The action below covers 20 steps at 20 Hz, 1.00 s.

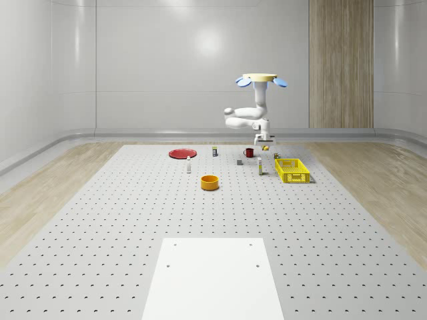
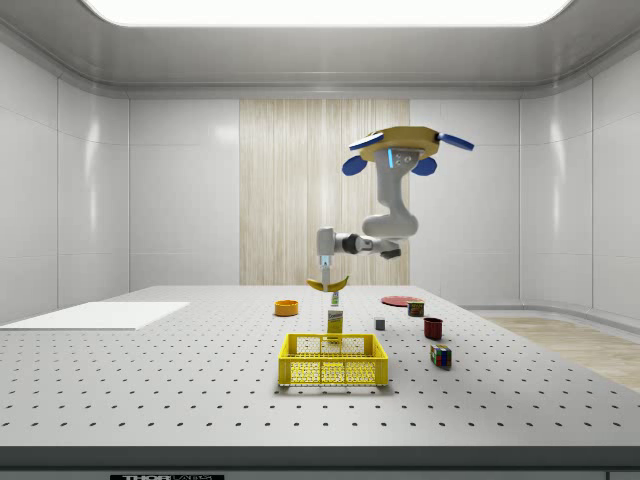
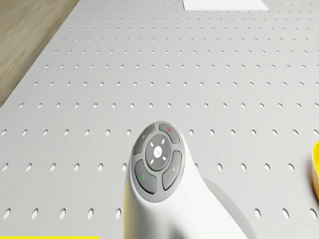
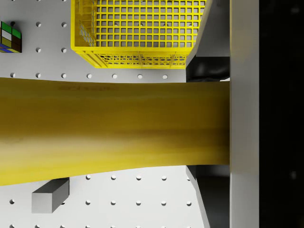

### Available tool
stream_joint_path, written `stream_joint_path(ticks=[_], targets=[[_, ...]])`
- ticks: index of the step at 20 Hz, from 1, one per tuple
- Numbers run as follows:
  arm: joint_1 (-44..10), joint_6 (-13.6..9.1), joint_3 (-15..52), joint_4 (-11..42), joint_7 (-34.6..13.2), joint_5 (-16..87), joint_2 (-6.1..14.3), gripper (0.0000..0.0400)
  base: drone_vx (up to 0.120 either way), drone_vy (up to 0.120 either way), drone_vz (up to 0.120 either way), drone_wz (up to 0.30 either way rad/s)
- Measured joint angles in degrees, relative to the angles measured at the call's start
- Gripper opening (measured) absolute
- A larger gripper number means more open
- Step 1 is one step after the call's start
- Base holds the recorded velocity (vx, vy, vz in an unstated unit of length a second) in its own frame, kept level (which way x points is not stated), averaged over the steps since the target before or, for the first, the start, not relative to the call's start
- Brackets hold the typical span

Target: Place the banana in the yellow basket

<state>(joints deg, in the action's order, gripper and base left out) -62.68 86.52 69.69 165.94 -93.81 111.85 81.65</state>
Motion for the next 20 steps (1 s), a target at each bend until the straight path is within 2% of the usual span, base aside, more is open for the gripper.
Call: stream_joint_path(ticks=[11,15,20], targets=[[-0.1,0.3,0.1,0.0,-0.1,-0.1,0.3,0.0189,0.000,0.120,-0.004,0.000],[-0.1,0.3,0.1,0.0,-0.1,-0.2,0.4,0.0189,0.000,0.120,-0.120,0.000],[-0.2,0.4,0.1,0.0,-0.2,-0.2,0.5,0.0189,0.000,0.120,-0.072,0.000]])
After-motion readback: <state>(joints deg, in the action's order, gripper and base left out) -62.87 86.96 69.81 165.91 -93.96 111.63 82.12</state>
